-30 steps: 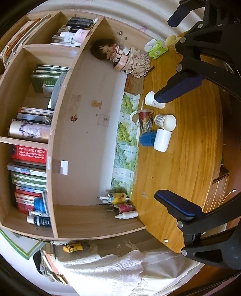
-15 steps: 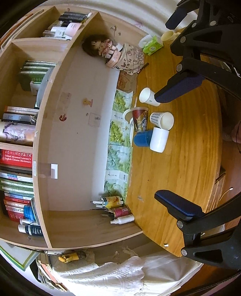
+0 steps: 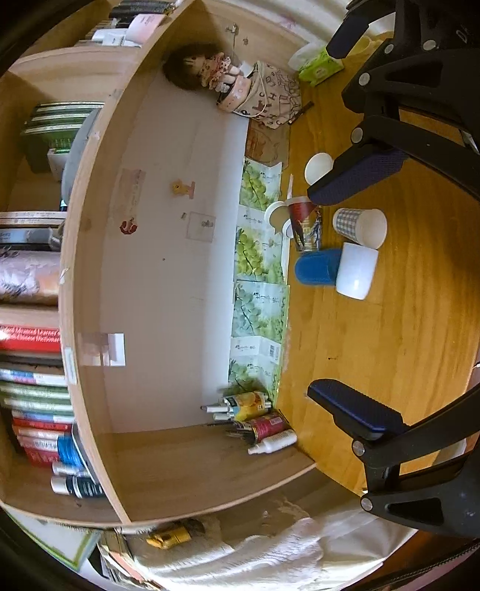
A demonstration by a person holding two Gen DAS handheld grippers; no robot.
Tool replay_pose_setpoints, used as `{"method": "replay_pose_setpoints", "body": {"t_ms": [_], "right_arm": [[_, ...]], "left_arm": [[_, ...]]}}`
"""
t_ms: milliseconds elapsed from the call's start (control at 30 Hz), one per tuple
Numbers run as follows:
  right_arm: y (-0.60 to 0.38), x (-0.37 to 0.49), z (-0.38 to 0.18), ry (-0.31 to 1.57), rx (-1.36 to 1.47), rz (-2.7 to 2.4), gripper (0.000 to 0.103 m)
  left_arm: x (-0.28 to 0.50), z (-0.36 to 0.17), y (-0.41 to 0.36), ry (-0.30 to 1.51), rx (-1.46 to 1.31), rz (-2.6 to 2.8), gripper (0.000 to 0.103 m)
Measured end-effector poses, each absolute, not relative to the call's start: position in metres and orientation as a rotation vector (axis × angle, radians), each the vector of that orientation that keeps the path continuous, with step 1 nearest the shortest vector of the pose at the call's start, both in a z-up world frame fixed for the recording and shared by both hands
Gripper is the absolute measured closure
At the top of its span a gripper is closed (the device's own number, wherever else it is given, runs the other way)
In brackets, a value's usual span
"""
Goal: Flip cup upright
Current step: 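Lower the left gripper toward the lying printed clear plastic cup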
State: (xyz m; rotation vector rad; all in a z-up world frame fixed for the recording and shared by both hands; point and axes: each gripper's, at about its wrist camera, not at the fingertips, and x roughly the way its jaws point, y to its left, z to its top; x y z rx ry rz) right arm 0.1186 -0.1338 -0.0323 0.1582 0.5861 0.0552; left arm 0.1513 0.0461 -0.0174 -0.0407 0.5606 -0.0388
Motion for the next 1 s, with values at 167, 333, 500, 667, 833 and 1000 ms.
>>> {"method": "replay_pose_setpoints", "body": {"t_ms": [167,333,500,667,833,1000], "right_arm": [[-0.148,0.145,-0.031,0.6,0.197,0.068,0.0],[-0.161,0.169,-0.031,0.602,0.223,0.076,0.0],[-0.175,0.192,-0.033,0.62,0.262,0.092,0.0],[-0.19,0.219,-0.037,0.64,0.317,0.105,0.0],[-0.204,0.246,-0.044,0.672,0.368,0.11,0.0],[-0.216,0.273,-0.054,0.708,0.41,0.106,0.0]], "left_arm": [[0.174,-0.015,0.035,0.582,-0.009,-0.061,0.007],[0.198,-0.012,0.022,0.606,0.022,-0.085,0.007],[0.226,-0.009,0.009,0.634,0.048,-0.121,0.007],[0.254,-0.006,-0.009,0.64,0.107,-0.171,0.007],[0.286,-0.006,-0.025,0.663,0.185,-0.214,0.007],[0.315,-0.014,-0.037,0.691,0.241,-0.243,0.007]]}}
